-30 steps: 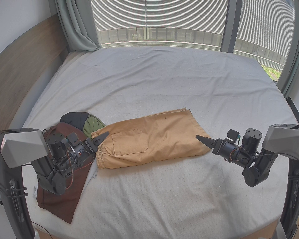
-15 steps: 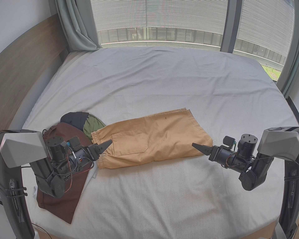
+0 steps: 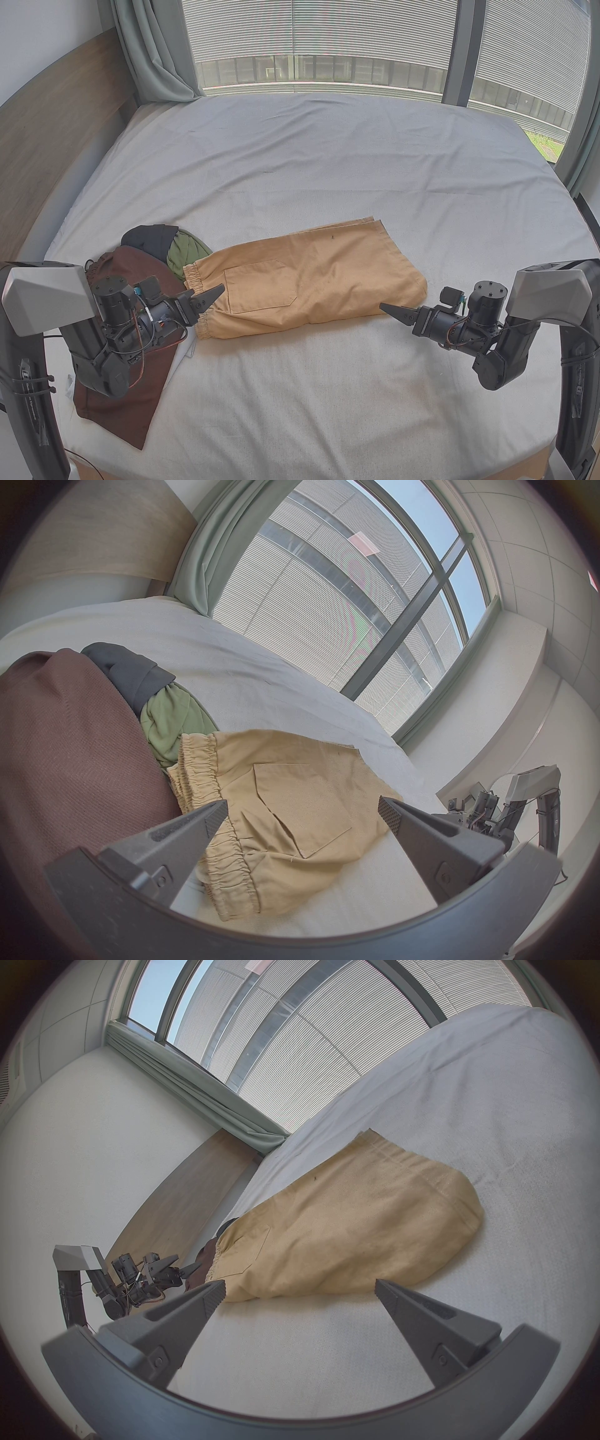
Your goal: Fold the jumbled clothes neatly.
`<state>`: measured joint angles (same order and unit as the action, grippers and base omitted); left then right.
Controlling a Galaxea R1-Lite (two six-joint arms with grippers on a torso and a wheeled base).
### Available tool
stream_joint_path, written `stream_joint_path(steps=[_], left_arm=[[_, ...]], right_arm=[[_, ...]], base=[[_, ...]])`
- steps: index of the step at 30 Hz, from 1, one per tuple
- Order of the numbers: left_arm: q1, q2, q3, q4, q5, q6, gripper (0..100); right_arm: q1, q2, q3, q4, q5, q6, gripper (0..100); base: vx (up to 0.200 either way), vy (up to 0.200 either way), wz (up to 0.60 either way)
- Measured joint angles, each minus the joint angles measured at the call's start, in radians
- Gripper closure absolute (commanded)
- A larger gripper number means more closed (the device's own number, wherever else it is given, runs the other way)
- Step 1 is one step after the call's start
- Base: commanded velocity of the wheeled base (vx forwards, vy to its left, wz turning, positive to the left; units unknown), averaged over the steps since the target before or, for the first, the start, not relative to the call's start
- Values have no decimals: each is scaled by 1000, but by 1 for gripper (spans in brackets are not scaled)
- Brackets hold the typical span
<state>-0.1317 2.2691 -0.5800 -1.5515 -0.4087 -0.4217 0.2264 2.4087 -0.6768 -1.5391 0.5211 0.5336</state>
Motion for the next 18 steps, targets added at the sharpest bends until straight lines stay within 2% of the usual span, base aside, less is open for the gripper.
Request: stream_joint_path(steps=[13,18], left_arm=[[3,11,-1,0,-1,29,0],[5,12,-1,1,-1,29,0]], right_arm=[[9,75,-43,0,0,4,0],[13,112,-88,-1,-36,18,0]], base=[[0,0,0],[0,0,0]])
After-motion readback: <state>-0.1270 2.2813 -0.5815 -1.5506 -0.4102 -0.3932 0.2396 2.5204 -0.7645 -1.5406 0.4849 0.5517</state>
